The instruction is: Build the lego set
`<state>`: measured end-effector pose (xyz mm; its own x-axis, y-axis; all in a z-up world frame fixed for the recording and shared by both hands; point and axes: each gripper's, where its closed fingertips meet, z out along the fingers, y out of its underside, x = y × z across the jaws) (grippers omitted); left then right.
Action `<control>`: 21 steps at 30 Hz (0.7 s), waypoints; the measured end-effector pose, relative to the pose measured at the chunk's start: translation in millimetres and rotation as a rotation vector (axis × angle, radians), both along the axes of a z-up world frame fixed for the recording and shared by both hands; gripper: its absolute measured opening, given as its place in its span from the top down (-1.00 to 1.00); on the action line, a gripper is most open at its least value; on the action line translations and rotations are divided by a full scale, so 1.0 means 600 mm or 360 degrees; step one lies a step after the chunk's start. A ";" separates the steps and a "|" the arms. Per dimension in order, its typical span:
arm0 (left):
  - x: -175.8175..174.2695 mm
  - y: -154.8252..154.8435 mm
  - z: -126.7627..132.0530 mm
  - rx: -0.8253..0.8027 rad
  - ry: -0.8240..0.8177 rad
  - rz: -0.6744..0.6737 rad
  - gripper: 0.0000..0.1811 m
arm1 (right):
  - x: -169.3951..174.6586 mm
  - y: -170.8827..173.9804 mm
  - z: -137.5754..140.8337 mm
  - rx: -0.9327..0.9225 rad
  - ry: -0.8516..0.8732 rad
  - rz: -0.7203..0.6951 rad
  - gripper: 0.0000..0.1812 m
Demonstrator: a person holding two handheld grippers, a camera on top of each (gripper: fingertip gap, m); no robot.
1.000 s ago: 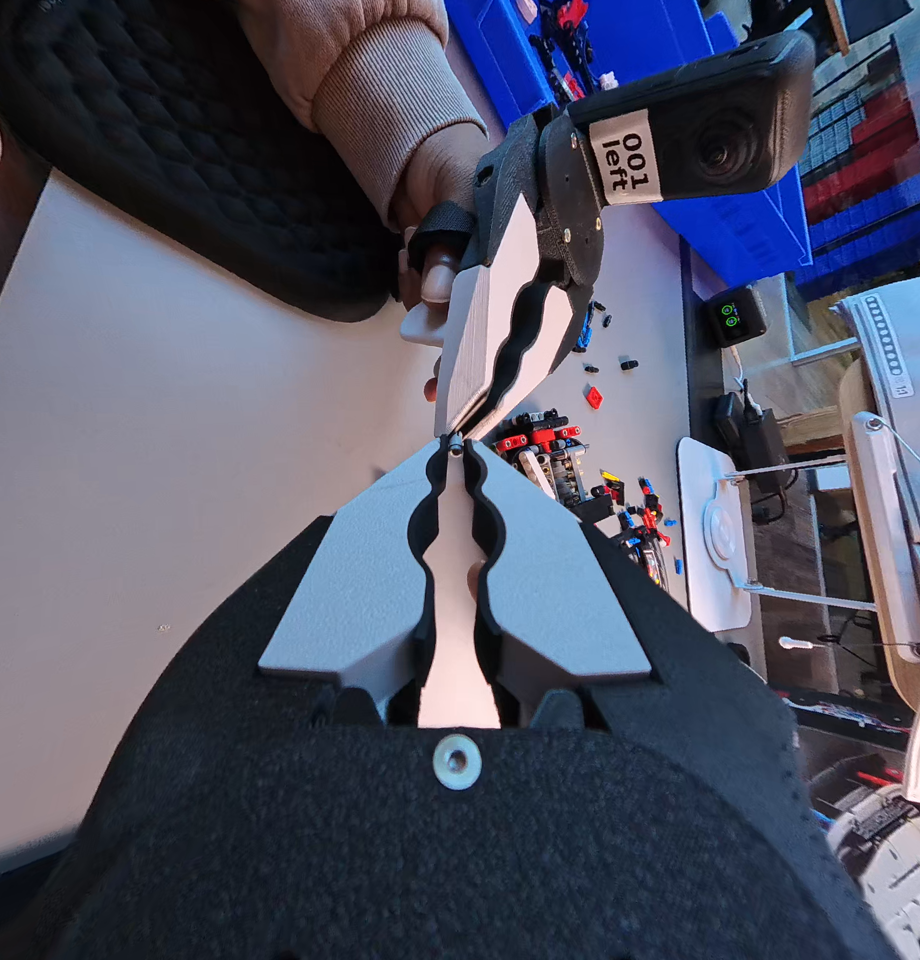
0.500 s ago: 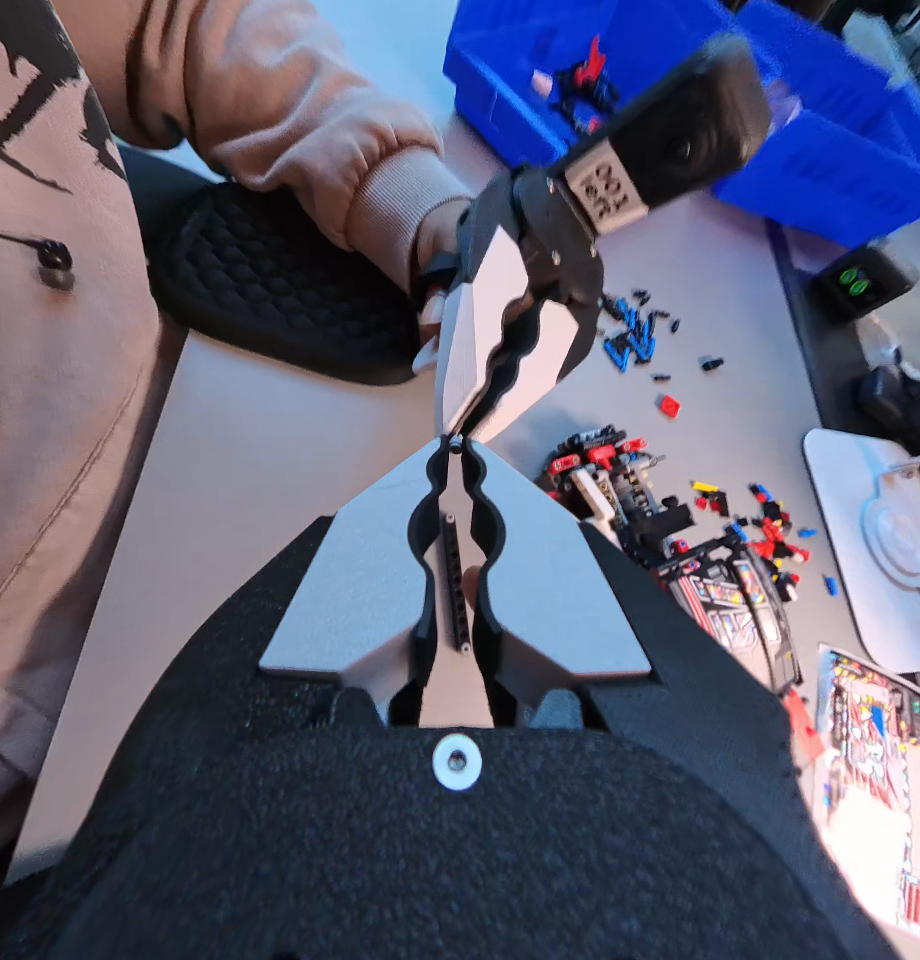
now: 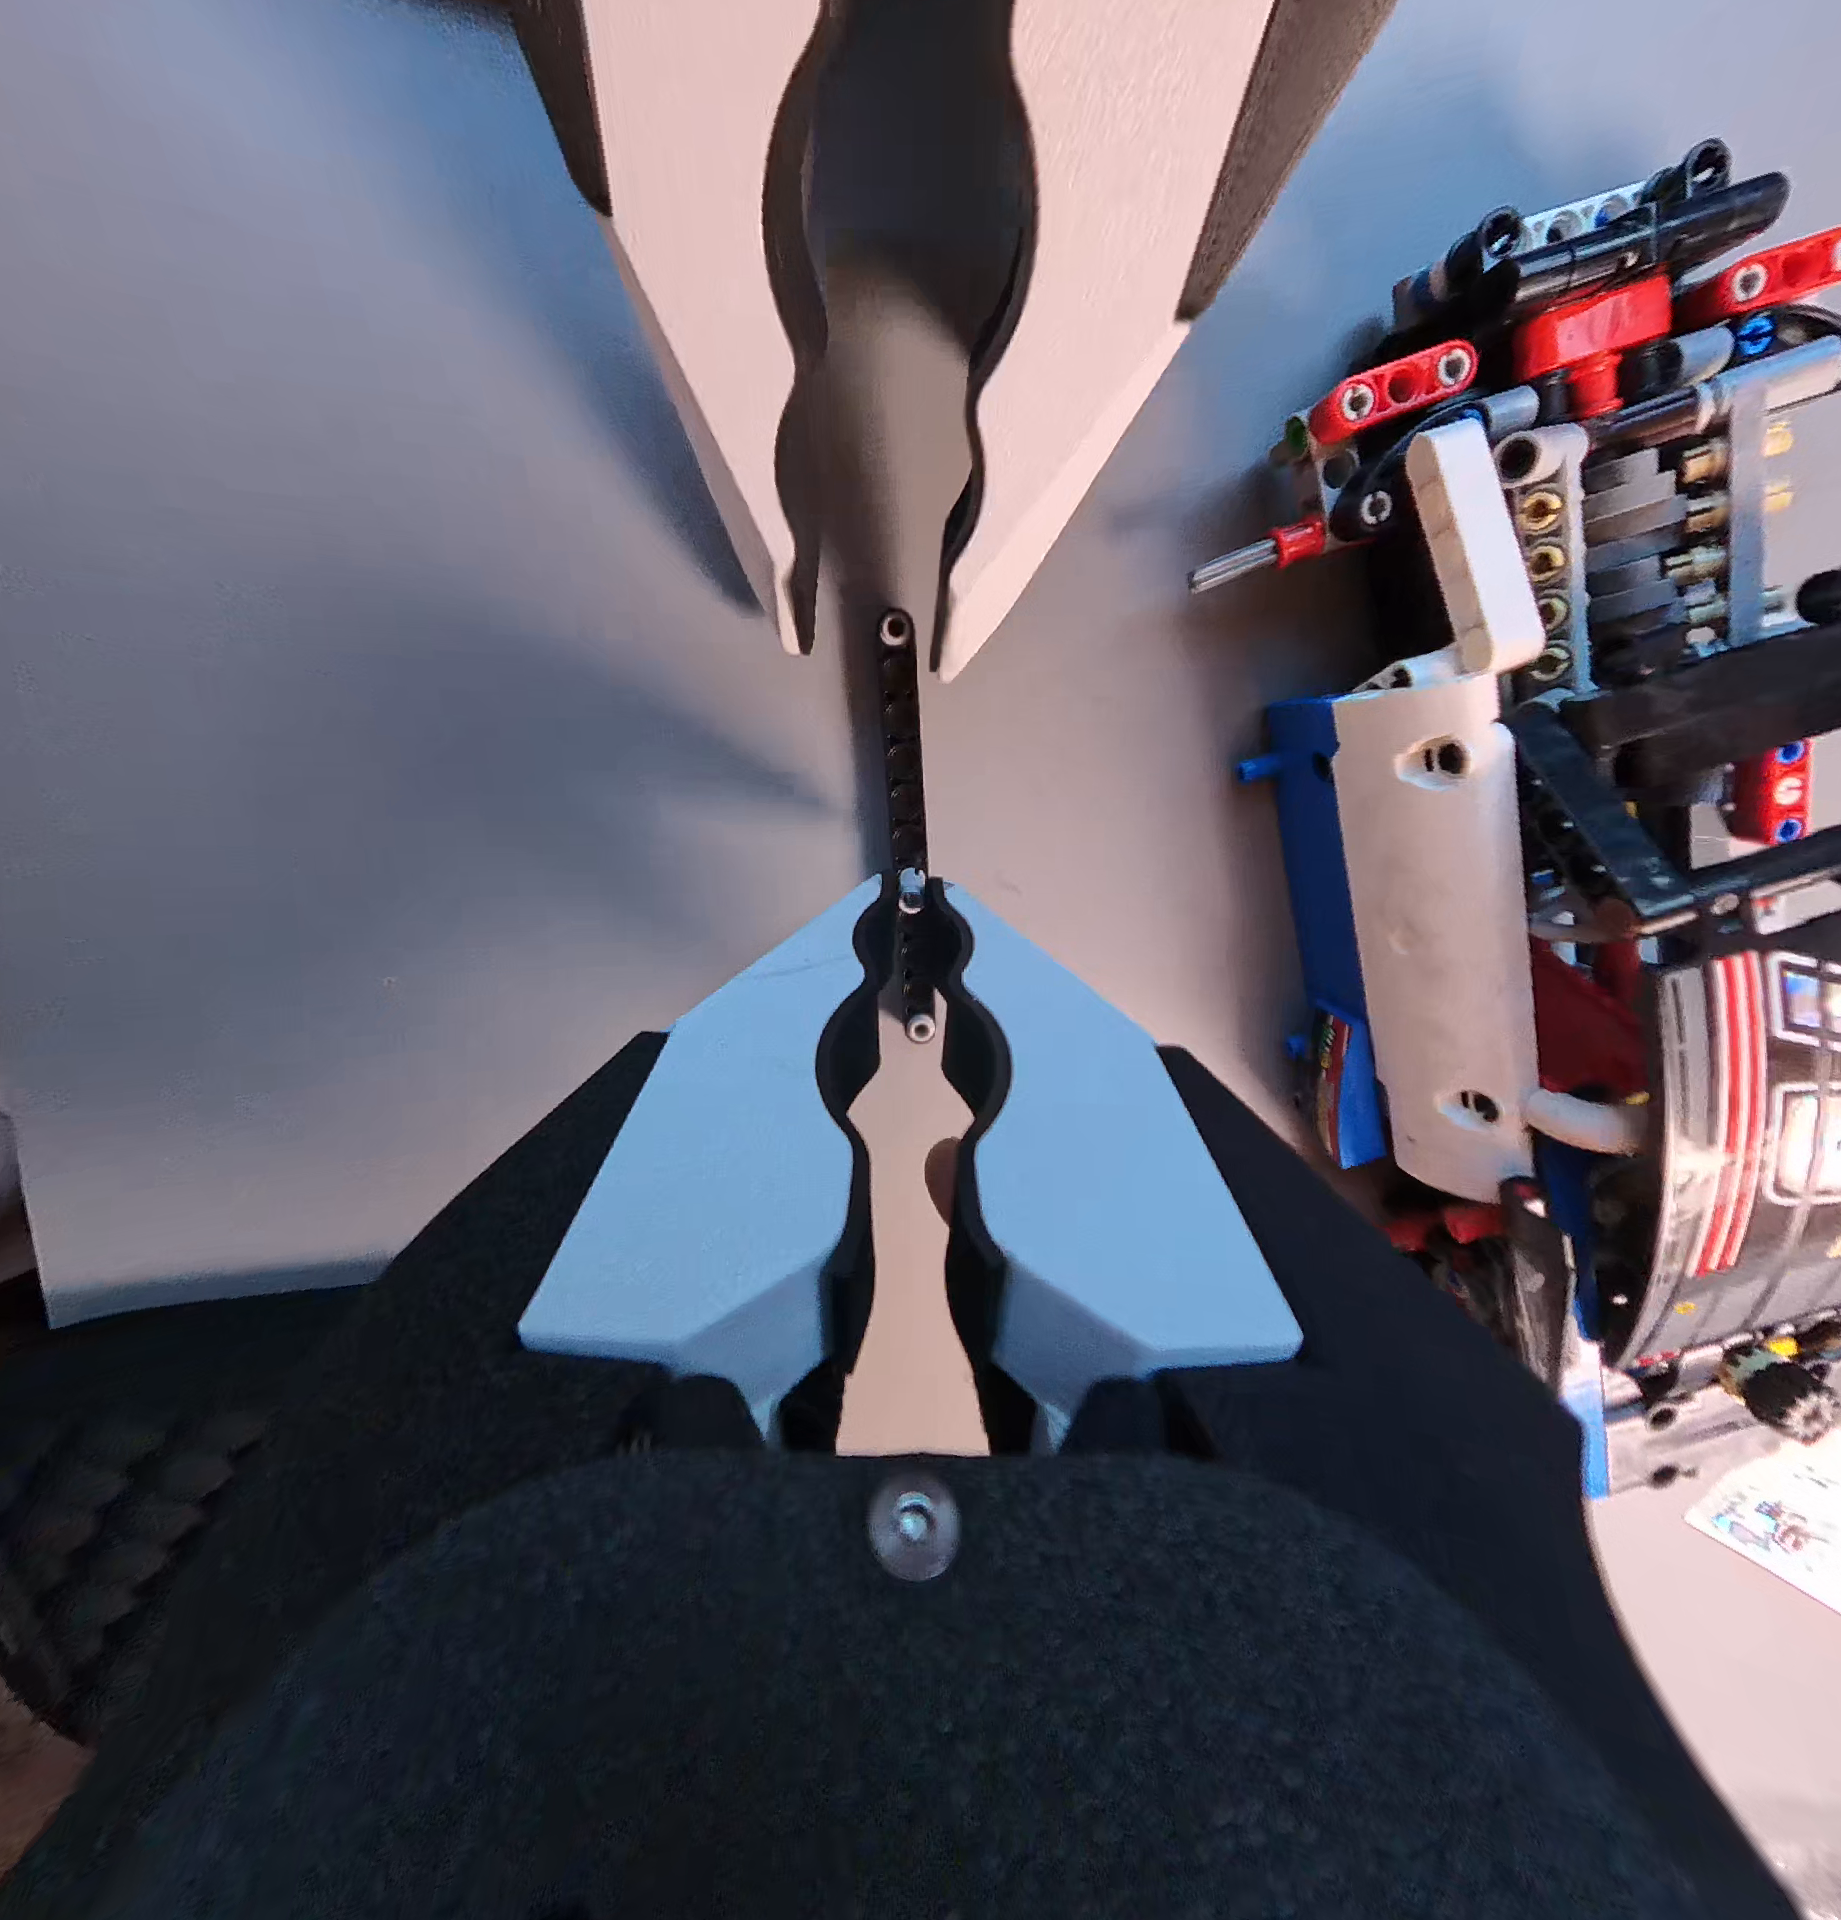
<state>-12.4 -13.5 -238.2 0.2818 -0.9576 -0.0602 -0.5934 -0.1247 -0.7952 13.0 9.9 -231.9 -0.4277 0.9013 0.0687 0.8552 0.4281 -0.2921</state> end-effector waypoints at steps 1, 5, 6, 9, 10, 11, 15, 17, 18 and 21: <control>0.001 0.001 -0.003 0.0005 0.0019 0.0000 0.77 | 0.000 0.000 -0.002 -0.0003 -0.0009 -0.0002 0.96; 0.002 0.007 -0.009 0.0050 0.0071 0.0020 0.85 | 0.004 0.002 -0.008 0.0000 -0.0042 -0.0008 0.98; 0.002 0.008 -0.009 0.0060 0.0076 0.0026 0.87 | 0.005 0.003 -0.009 0.0003 -0.0047 -0.0011 0.98; 0.001 0.012 -0.010 0.0092 0.0091 0.0043 0.92 | 0.009 0.007 -0.008 0.0003 -0.0059 -0.0029 0.97; 0.002 0.012 -0.010 0.0105 0.0095 0.0044 0.92 | 0.011 0.010 -0.007 0.0005 -0.0064 -0.0040 0.97; 0.002 0.012 -0.010 0.0113 0.0099 0.0046 0.92 | 0.016 0.013 -0.006 0.0002 -0.0072 -0.0050 0.96; 0.003 0.013 -0.010 0.0134 0.0109 0.0056 0.92 | 0.031 0.018 -0.002 -0.0021 -0.0077 -0.0088 0.96; 0.004 0.012 -0.010 0.0130 0.0112 0.0055 0.92 | 0.036 0.017 -0.002 -0.0024 -0.0078 -0.0096 0.96; 0.004 0.012 -0.010 0.0128 0.0114 0.0058 0.92 | 0.039 0.015 -0.003 -0.0032 -0.0084 -0.0094 0.96; 0.005 0.012 -0.010 0.0126 0.0118 0.0066 0.92 | 0.043 0.011 -0.007 -0.0039 -0.0095 -0.0090 0.96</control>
